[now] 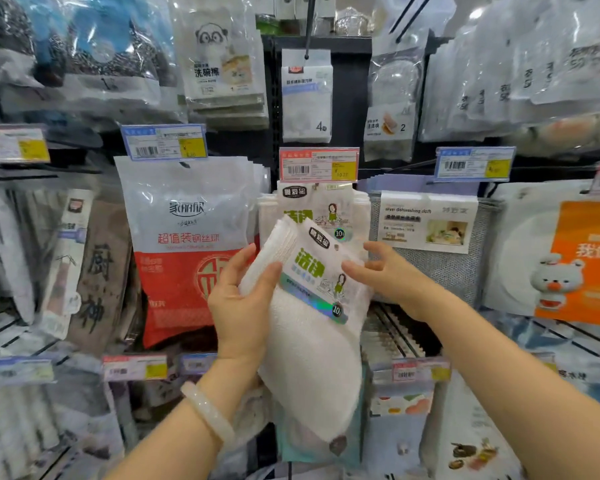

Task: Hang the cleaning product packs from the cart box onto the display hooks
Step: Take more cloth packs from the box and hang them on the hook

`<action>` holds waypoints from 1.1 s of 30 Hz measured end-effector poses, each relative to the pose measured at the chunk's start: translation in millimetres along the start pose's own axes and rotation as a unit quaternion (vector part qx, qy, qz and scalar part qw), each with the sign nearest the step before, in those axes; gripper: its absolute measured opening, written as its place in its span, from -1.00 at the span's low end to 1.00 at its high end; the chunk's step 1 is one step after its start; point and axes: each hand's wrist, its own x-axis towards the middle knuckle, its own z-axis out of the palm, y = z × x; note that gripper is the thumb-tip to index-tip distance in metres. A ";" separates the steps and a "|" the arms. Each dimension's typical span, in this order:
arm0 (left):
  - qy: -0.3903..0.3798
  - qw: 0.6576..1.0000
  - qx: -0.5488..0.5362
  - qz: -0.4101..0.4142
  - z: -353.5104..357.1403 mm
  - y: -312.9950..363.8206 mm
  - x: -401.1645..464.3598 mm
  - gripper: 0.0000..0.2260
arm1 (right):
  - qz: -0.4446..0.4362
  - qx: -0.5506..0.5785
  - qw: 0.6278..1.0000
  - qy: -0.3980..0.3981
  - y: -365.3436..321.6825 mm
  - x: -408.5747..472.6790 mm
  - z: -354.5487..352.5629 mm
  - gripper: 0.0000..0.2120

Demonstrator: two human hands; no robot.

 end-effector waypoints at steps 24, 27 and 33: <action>-0.183 0.905 0.323 0.207 12.4 -20.4 30.4 -0.43 | -0.271 0.154 0.938 0.149 -28.9 16.3 -2.9 -0.67; -0.162 0.908 0.326 0.205 16.9 -21.5 35.9 -0.43 | -0.257 0.166 0.941 0.143 -32.9 21.8 -3.4 -0.66; -0.158 0.918 0.322 0.169 26.7 -19.4 43.9 -0.41 | -0.212 0.201 0.949 0.119 -37.5 33.0 -6.6 -0.74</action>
